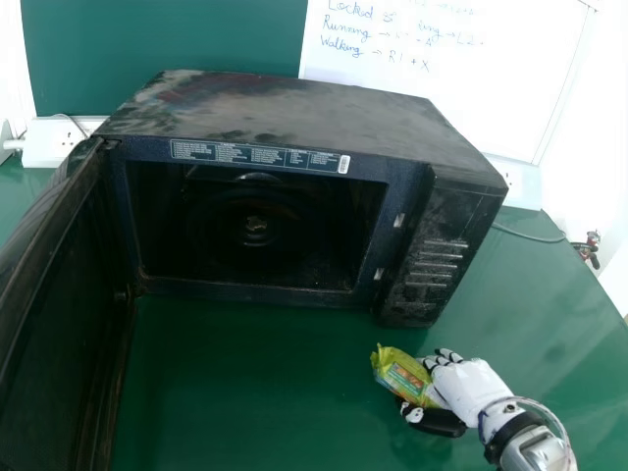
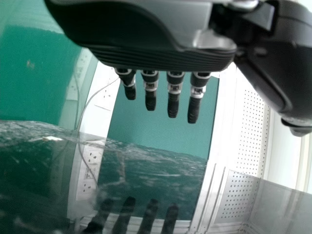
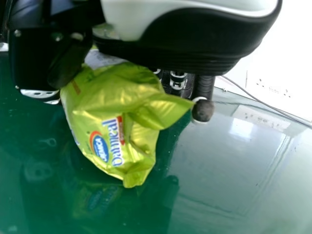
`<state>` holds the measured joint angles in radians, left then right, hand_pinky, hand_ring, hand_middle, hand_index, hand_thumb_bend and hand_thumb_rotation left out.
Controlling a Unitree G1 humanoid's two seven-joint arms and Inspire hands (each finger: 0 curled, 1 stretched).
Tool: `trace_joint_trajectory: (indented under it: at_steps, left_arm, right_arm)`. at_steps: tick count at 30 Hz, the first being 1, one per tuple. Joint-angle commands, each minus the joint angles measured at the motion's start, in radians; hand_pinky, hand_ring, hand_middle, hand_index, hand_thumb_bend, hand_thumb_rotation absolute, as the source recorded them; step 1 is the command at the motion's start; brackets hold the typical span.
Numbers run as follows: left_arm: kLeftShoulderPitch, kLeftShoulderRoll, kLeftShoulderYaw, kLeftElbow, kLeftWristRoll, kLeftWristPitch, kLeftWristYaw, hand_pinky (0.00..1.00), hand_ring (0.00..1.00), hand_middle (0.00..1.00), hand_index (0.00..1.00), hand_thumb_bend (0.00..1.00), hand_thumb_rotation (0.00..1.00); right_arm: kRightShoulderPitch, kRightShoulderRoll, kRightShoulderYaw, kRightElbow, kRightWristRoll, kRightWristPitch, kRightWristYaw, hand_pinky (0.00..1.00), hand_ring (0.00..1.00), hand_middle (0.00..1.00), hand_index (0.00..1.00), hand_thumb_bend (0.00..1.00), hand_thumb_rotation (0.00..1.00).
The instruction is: Put biscuit inside oven
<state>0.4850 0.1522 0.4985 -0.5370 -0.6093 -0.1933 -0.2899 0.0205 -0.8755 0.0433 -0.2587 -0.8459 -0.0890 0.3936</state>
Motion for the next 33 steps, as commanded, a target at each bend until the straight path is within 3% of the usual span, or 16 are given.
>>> trace_joint_trajectory:
  at_steps: [1,4,13,16,27,33]
  left_arm:
    - [0.006,0.000,-0.004,-0.001,-0.003,0.006,-0.007,1.00,1.00,1.00,1.00,1.00,1.00]
    - [0.003,0.002,-0.003,0.011,-0.017,0.002,-0.025,1.00,1.00,1.00,1.00,1.00,1.00]
    - [-0.001,-0.002,0.001,0.019,-0.011,0.000,-0.036,1.00,1.00,1.00,1.00,1.00,1.00]
    - [-0.002,-0.003,0.002,0.023,-0.011,-0.001,-0.037,1.00,1.00,1.00,1.00,1.00,1.00]
    - [-0.005,0.003,0.003,0.031,-0.030,0.011,-0.040,1.00,0.99,1.00,1.00,1.00,1.00]
    - [-0.007,-0.001,-0.002,0.030,-0.018,0.005,-0.036,1.00,0.99,1.00,1.00,1.00,1.00]
  right_arm:
    - [0.006,0.004,-0.001,-0.002,0.037,-0.036,-0.007,0.02,0.06,0.11,0.14,0.09,0.00]
    - [0.002,0.007,-0.026,-0.024,0.084,-0.062,-0.020,0.02,0.06,0.12,0.14,0.06,0.00]
    - [-0.022,0.024,-0.040,-0.139,0.151,-0.106,0.006,0.03,0.07,0.13,0.17,0.15,0.00]
    - [-0.034,0.030,-0.036,-0.171,0.158,-0.107,0.031,0.03,0.07,0.13,0.16,0.13,0.00]
    - [-0.104,0.052,-0.031,-0.196,0.145,-0.149,0.038,0.03,0.07,0.13,0.18,0.22,0.00]
    - [-0.155,0.074,-0.006,-0.189,0.157,-0.167,0.058,0.03,0.06,0.12,0.17,0.22,0.00]
